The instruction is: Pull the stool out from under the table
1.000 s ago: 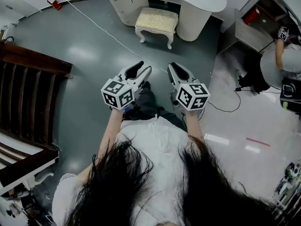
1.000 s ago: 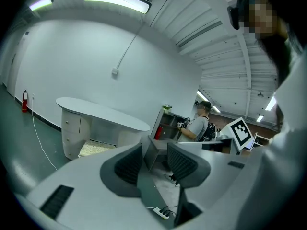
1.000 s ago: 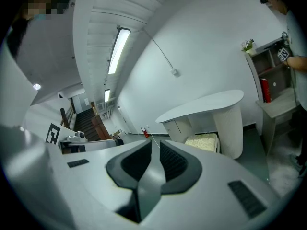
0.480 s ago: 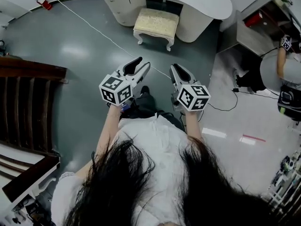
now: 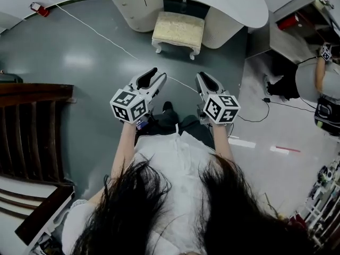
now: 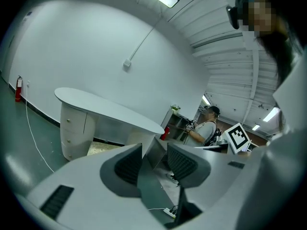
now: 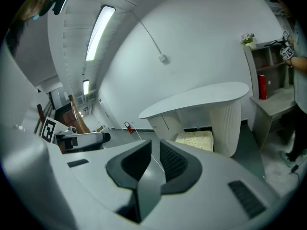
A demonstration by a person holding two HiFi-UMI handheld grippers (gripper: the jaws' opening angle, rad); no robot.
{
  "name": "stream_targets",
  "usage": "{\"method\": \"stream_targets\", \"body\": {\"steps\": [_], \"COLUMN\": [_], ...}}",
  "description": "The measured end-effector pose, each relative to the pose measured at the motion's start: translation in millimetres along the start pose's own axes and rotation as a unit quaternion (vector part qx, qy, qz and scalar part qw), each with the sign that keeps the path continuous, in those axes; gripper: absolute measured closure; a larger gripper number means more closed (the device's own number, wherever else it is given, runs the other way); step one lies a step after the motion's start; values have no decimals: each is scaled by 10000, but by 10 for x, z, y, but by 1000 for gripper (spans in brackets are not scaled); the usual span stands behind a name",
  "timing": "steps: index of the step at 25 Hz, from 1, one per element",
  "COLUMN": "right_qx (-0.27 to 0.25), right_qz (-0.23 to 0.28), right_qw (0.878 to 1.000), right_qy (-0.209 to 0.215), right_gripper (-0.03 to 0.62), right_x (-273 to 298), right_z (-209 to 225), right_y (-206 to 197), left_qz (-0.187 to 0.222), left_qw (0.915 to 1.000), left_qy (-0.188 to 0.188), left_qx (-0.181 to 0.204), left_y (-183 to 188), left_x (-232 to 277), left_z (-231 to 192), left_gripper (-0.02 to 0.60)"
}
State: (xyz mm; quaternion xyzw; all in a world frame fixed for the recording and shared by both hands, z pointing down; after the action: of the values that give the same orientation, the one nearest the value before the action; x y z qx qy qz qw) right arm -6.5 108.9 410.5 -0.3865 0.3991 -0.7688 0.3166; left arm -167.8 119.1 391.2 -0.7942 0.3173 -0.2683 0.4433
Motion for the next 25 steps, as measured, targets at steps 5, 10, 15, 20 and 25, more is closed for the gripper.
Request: {"method": "stream_targets", "body": {"steps": [5,10,15,20,25], "right_qx": [-27,-81,-103,36,61], "right_qz": [-150,-328,-500,-648,-860], "right_qw": [9997,9988,9976,9963,9953], "right_qy": [-190,-346,-470,-572,-441], "right_gripper": [526,526,526,526,526], "right_x": [212,450,802,1268,1813], "right_z": [155,518,1053,1606,2101], "right_y": [-91,-153,-289,-457,-694], "left_qz": [-177,-349,-449,-553,-704], "left_qw": [9998,9993,9986,9968,9947], "left_qy": [30,76,204,464,670], "left_qx": [-8,116,189,338,332], "left_y": [-19,-69,-178,-356,-670], "left_x": [114,430,840,1267,1741], "left_z": [-336,-734,-1203,-1792,-2440], "left_gripper": [408,408,408,408,408]}}
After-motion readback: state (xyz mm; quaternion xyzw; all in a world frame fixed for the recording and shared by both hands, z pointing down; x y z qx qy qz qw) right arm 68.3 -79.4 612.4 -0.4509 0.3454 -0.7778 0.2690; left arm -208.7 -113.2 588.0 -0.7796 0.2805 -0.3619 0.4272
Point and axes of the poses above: the fingertips, and each gripper's own axes: x forward along the fingers, z to its right, y out of its top, the point moved 1 cm from there along -x, backward along the fingers, and after that the axes turned 5 degrees about z, right-handed, at the moved point
